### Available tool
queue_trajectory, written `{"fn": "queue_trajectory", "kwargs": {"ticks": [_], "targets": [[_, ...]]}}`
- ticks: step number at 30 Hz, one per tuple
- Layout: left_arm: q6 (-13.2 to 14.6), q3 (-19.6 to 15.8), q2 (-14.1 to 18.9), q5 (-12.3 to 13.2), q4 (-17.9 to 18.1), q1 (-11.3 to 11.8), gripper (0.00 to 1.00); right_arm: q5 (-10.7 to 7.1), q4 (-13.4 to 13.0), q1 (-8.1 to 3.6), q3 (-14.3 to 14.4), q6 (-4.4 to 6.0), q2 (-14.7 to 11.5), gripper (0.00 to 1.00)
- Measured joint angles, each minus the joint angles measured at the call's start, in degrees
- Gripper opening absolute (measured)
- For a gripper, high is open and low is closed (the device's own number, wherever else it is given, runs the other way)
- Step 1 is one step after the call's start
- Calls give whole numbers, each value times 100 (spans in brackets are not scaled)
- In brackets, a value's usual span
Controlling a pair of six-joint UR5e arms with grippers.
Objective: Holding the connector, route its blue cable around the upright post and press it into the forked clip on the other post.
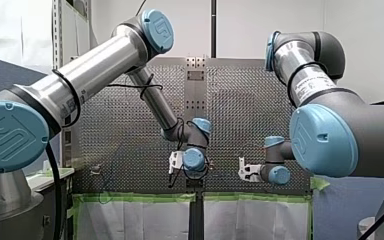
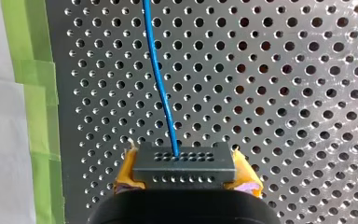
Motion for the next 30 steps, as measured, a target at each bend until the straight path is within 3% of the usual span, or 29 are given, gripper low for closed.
{"fn": "queue_trajectory", "kwargs": {"ticks": [8, 15, 22, 30], "targets": [[-21, -46, 0, 13, -110, 5, 100, -4, -14, 1, 35, -8, -34, 0], [-110, -225, 0, 16, -46, 36, 100, -41, -70, 6, 156, -11, -258, 0], [-130, -261, 0, 18, -5, 72, 100, -17, -169, 7, 355, -13, -468, 0], [-133, -264, 1, 21, -2, 130, 100, 32, -392, 1, 637, -19, -500, 0]]}}
